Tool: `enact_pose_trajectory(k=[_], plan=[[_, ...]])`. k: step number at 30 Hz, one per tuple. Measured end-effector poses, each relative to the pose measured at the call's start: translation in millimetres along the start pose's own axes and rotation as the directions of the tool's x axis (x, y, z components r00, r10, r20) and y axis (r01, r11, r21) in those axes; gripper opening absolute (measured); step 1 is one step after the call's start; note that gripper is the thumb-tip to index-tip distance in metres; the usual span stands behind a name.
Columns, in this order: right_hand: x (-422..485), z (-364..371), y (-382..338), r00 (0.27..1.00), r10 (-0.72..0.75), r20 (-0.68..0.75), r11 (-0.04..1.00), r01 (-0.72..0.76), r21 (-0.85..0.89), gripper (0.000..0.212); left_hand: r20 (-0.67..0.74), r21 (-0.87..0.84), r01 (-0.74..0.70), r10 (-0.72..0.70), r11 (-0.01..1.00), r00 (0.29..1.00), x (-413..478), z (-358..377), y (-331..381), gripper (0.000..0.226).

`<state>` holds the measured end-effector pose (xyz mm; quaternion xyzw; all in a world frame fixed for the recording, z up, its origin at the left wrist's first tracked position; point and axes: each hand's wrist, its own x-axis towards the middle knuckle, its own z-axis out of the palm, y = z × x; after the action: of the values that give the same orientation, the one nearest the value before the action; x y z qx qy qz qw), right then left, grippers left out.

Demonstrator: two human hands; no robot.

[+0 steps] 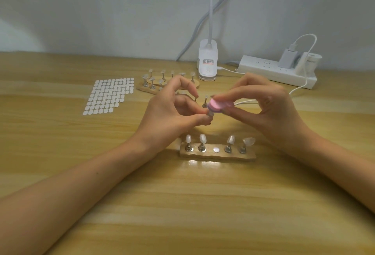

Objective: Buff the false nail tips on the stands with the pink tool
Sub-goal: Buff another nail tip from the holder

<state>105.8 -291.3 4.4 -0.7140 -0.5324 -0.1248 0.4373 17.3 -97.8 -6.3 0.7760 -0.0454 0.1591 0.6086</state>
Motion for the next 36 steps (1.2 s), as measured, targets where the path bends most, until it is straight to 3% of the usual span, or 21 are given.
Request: enact_pose_trajectory(k=[3,6,10,13,16,20,23,27,33,36], plan=[[-0.6,2.4,-1.5,0.996,-0.072,0.053,0.996,0.075,-0.038,0.022,0.003,0.039,-0.013,0.013,0.999,1.000,0.1,0.1,0.5,0.045],[0.7,0.6,-1.7,1.000,0.010,-0.014,1.000,-0.010,-0.023,0.023,-0.009,0.033,-0.004,0.005,0.999,1.000,0.1,-0.1,0.2,0.045],[1.1,2.5,-2.7,0.995,-0.072,0.068,0.996,0.075,-0.039,0.023,-0.007,0.043,-0.025,0.025,0.999,1.000,-0.7,0.1,0.8,0.046],[1.1,0.3,-1.7,1.000,0.023,-0.021,1.000,-0.023,-0.018,0.023,-0.014,0.023,-0.020,0.020,1.000,1.000,-1.7,0.2,2.3,0.047],[0.6,1.2,-2.8,0.999,-0.034,0.043,0.999,0.035,-0.025,0.024,-0.010,0.057,-0.034,0.034,0.998,0.999,-2.6,1.1,4.3,0.047],[2.3,-0.2,-2.6,1.000,0.027,-0.012,1.000,-0.027,-0.003,0.024,-0.016,0.058,-0.033,0.034,0.998,0.999,-2.4,1.4,4.2,0.046],[2.1,1.6,-3.0,0.997,-0.035,0.063,0.999,0.036,-0.010,0.024,-0.008,0.083,-0.048,0.049,0.995,0.999,-2.5,2.0,4.3,0.047],[2.2,-0.5,0.0,0.998,0.069,-0.009,0.998,-0.068,0.003,0.025,-0.009,0.057,-0.035,0.035,0.998,0.999,-1.9,1.1,3.0,0.047],[4.6,-6.3,1.6,0.992,0.115,-0.054,0.992,-0.112,0.048,0.023,0.011,0.042,-0.036,0.036,0.998,0.999,-1.0,1.1,1.8,0.047],[1.3,1.2,-0.4,0.998,0.066,0.022,0.993,-0.068,0.093,0.022,0.021,0.009,-0.039,0.039,0.999,0.999,-1.2,0.7,2.6,0.045]])
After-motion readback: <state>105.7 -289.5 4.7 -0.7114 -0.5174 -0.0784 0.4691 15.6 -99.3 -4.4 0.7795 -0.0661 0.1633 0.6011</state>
